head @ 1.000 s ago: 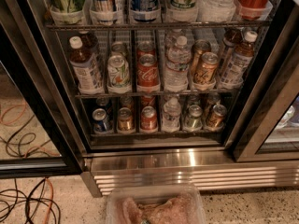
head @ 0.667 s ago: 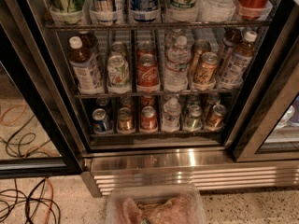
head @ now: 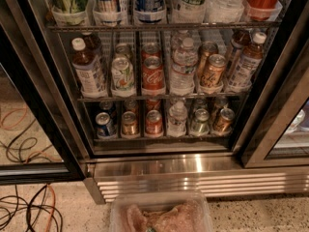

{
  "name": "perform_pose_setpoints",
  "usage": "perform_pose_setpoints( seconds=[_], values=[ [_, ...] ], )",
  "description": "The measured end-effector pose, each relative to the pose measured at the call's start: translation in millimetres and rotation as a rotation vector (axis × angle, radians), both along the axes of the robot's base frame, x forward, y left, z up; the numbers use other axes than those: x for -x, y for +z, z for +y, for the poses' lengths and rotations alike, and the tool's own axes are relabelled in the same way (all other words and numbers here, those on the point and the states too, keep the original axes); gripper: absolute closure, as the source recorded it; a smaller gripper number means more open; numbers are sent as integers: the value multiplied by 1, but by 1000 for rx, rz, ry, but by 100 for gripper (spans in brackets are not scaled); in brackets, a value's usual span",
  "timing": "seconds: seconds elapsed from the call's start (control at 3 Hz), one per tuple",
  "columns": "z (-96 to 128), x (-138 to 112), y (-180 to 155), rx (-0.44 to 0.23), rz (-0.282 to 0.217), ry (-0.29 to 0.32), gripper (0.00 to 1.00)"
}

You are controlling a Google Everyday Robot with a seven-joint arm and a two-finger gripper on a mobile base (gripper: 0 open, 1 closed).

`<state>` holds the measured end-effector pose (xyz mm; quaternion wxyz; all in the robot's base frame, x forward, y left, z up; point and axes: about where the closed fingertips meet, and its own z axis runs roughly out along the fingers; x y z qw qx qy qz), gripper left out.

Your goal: Pick 7up can from top shelf of fridge

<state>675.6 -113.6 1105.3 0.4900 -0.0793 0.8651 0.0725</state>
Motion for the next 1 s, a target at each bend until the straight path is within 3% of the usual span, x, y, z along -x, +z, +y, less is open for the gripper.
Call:
perform_pose_setpoints(
  seconds=[0.67, 1.0],
  values=[
    [-6, 14, 29, -102, 32, 47, 100],
    [-2, 15, 29, -122, 66, 87, 100]
  ],
)
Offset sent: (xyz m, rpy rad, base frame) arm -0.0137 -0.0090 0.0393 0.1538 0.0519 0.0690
